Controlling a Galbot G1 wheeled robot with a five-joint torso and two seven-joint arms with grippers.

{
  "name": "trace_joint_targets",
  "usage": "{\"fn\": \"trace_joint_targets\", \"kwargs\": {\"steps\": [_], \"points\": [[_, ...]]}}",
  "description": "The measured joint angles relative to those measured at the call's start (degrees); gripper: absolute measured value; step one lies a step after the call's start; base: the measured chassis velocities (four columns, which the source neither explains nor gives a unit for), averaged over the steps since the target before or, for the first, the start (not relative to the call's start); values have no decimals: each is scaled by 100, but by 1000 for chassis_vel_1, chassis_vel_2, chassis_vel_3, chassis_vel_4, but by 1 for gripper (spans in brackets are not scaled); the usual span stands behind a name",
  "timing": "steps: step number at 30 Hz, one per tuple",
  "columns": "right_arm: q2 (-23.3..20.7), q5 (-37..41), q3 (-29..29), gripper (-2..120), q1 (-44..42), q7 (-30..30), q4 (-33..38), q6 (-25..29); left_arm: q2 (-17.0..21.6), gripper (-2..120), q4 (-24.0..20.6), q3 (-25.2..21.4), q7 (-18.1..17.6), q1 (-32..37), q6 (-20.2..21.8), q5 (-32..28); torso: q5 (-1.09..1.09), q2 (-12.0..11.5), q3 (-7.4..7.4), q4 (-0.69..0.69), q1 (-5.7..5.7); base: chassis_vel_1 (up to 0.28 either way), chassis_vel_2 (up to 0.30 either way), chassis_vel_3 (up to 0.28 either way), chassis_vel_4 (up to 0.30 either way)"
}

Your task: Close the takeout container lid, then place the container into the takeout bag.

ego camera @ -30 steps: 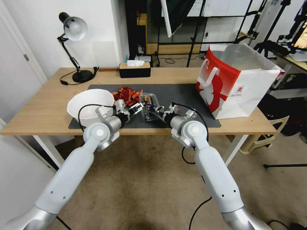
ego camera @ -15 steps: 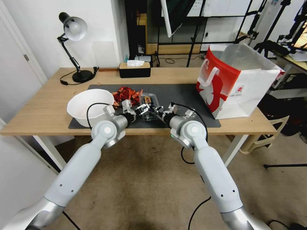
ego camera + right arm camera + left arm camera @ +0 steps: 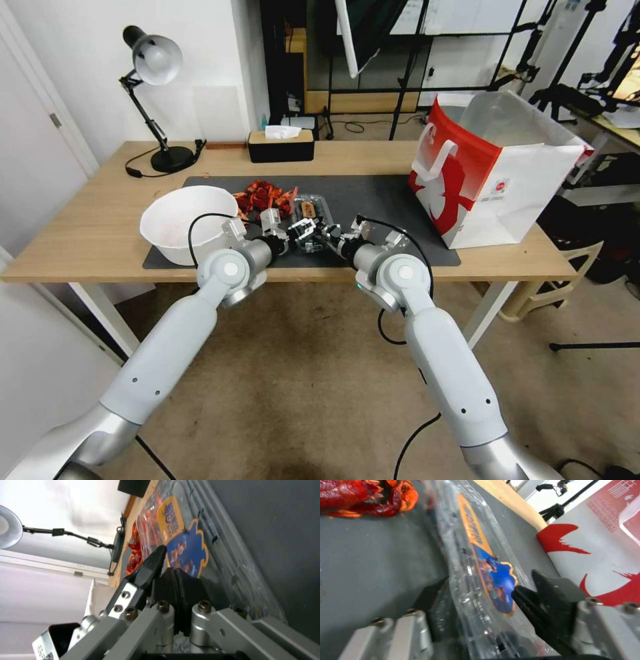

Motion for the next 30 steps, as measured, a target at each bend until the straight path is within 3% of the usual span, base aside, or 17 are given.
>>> {"fn": "trace_joint_targets", "kwargs": {"steps": [14,30], "points": [[-16,-13,-5,0,-41,-6,50,-5,-59,4,71,-3,-101,-27,-68,-40,0,0,0,0,-1,0,0,0,0],[-22,-29,-20,0,-47,-7,104,-12,-66,1,105,-20,-105,-58,-162,-47,0,0,0,0,-1,0,0,0,0]]}}
